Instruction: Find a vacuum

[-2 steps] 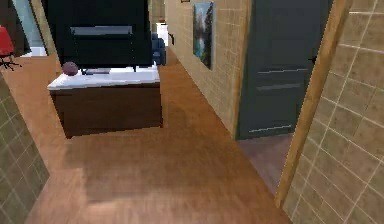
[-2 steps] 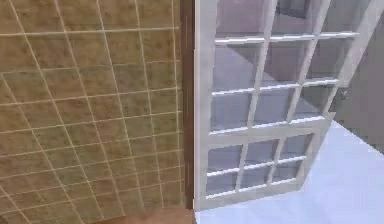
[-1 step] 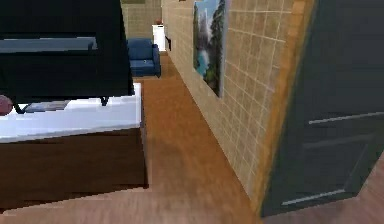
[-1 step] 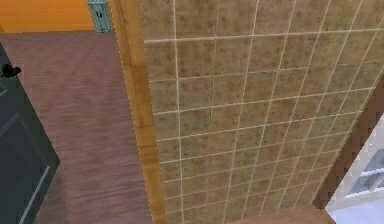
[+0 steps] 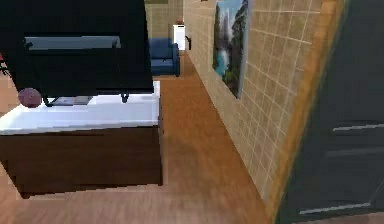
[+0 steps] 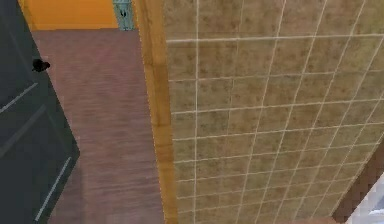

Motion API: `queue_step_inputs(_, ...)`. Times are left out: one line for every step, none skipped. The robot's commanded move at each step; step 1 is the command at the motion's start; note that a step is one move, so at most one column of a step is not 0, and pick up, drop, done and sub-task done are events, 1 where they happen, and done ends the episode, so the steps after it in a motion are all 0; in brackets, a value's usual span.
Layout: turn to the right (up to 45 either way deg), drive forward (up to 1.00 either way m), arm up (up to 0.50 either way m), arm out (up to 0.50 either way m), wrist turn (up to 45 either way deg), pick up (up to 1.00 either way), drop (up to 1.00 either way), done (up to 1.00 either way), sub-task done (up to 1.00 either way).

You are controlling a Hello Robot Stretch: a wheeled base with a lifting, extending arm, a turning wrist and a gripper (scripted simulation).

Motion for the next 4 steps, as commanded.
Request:
queue_step_inputs(0.0, 0.55, 0.00, 0.00, 0.0, 0.00, 0.00, 0.00, 0.00)
queue_step_inputs(9.0, 0.00, 0.00, 0.00, 0.0, 0.00, 0.00, 0.00, 0.00)
queue_step_inputs(3.0, 0.00, 0.00, 0.00, 0.0, 0.00, 0.00, 0.00, 0.00)
queue_step_inputs(0.0, 0.45, 0.00, 0.00, 0.0, 0.00, 0.00, 0.00, 0.00)
